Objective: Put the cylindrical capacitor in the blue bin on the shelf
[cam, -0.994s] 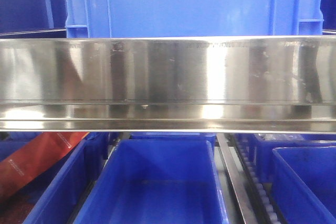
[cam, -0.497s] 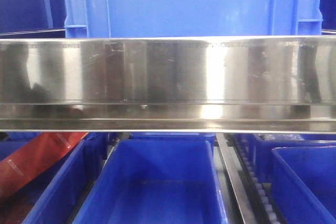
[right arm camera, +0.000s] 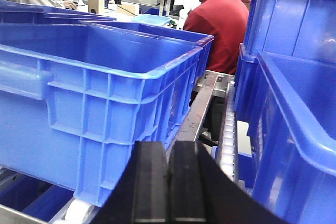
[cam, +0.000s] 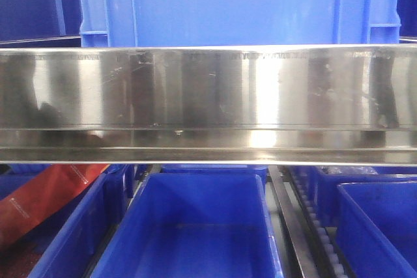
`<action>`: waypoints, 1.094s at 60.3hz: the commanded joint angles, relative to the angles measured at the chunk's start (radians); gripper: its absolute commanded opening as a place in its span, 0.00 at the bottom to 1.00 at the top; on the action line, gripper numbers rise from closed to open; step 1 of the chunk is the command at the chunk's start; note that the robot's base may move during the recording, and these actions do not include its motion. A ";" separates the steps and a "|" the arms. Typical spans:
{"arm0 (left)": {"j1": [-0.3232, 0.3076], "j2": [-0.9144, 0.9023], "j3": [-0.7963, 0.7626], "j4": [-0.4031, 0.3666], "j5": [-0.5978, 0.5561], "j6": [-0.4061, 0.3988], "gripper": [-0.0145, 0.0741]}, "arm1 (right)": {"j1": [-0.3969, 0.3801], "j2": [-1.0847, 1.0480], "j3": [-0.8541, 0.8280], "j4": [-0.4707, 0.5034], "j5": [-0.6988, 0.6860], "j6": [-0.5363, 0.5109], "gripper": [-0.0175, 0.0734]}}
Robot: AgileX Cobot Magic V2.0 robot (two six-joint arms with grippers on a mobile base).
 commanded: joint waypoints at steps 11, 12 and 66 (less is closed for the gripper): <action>0.001 -0.006 -0.001 -0.007 -0.018 0.002 0.04 | -0.004 -0.005 0.000 -0.008 -0.020 0.000 0.01; 0.001 -0.006 -0.001 -0.007 -0.018 0.002 0.04 | -0.004 -0.005 0.000 -0.008 -0.020 0.000 0.01; 0.001 -0.006 -0.001 -0.007 -0.018 0.002 0.04 | -0.280 -0.343 0.569 0.069 -0.281 0.000 0.01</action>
